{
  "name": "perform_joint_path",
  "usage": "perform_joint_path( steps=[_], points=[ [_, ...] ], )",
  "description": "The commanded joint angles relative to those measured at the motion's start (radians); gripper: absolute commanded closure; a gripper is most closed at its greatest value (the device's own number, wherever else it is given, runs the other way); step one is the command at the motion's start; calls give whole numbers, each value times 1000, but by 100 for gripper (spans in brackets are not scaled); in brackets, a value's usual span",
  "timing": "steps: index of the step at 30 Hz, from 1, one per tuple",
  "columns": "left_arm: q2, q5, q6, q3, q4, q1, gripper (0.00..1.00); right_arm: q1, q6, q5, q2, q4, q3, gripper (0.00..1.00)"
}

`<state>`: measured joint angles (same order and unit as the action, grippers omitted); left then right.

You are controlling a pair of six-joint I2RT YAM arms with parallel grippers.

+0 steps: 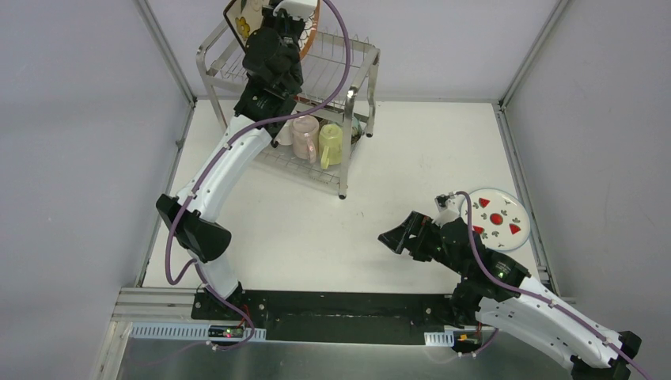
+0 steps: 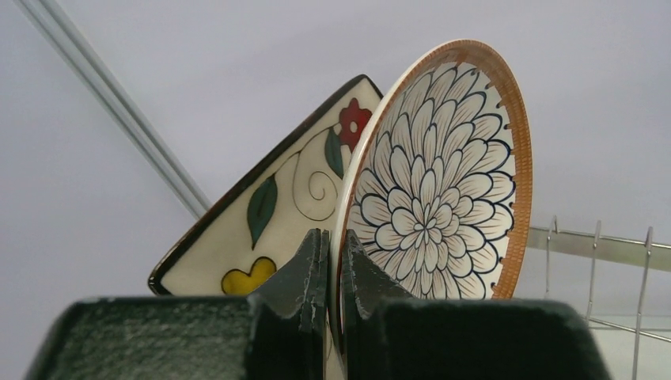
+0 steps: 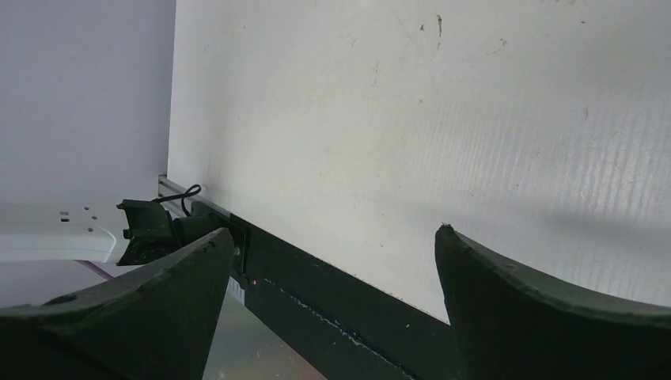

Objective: Load the mixed dishes into the dish rack
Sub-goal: Insert the plate into the dish rack.

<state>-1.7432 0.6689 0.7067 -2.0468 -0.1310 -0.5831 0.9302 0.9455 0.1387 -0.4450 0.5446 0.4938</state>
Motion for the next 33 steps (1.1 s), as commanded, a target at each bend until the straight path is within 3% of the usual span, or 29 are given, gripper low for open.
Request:
perform_joint_path(
  steps=[1,33],
  points=[
    [52,7,75,-66,-256,-11,100,4,12,15,-1,-7,29,0],
    [48,53,96,127,-292,-59,98,5,26,28,78,34,3,0]
  ],
)
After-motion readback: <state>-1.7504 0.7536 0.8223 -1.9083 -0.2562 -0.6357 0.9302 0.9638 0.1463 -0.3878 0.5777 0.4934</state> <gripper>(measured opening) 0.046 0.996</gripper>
